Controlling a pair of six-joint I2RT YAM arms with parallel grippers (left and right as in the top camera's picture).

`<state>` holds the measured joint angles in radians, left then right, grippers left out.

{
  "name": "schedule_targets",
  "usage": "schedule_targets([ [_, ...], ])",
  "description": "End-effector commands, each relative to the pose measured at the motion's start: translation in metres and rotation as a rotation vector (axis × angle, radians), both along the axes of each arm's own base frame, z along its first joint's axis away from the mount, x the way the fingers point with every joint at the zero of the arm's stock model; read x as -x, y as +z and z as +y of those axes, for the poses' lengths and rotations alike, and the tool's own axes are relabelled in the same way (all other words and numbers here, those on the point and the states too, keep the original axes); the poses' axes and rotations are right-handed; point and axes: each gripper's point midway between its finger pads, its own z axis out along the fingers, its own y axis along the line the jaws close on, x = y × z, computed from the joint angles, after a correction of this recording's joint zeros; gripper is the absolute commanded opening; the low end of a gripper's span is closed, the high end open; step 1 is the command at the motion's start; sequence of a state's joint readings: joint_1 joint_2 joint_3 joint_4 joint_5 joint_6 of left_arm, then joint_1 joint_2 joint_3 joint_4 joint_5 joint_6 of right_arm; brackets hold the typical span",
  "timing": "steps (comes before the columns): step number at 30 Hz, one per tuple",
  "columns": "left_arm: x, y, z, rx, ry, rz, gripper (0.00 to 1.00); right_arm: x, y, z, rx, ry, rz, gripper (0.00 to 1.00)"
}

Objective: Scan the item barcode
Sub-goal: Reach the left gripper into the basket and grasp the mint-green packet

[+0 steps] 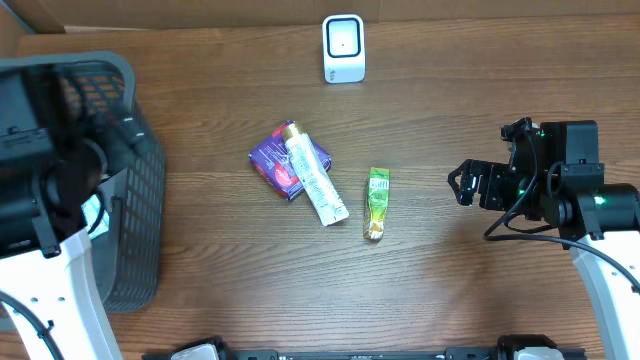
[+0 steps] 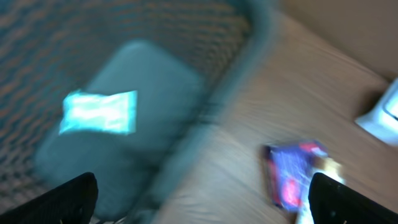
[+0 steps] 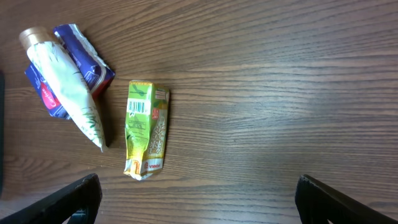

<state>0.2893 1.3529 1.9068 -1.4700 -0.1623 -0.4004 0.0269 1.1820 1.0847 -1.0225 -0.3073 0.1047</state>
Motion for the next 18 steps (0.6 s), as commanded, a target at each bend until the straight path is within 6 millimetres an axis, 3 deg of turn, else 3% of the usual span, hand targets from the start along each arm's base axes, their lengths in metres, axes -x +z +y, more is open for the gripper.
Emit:
schedule_targets([
  [1,0.036,-0.021,0.071,0.036,0.36,0.029,1.0,-0.005,0.012,0.002,-0.002,0.007,-0.036,1.0],
  [3,0.039,-0.033,0.086,0.066,0.418,0.034,1.0,-0.005,0.012,0.002,-0.002,0.007,-0.036,1.0],
  [7,0.039,-0.085,0.116,0.151,0.53,0.088,1.0,-0.005,0.012,0.002,-0.001,0.007,-0.035,1.0],
  [15,0.025,-0.165,0.139,0.199,0.577,0.19,1.0,-0.005,0.012,0.002,-0.001,0.007,-0.034,1.0],
  [18,0.017,-0.186,0.145,0.211,0.6,0.189,1.0,-0.004,0.012,0.002,-0.001,0.007,-0.03,1.0],
])
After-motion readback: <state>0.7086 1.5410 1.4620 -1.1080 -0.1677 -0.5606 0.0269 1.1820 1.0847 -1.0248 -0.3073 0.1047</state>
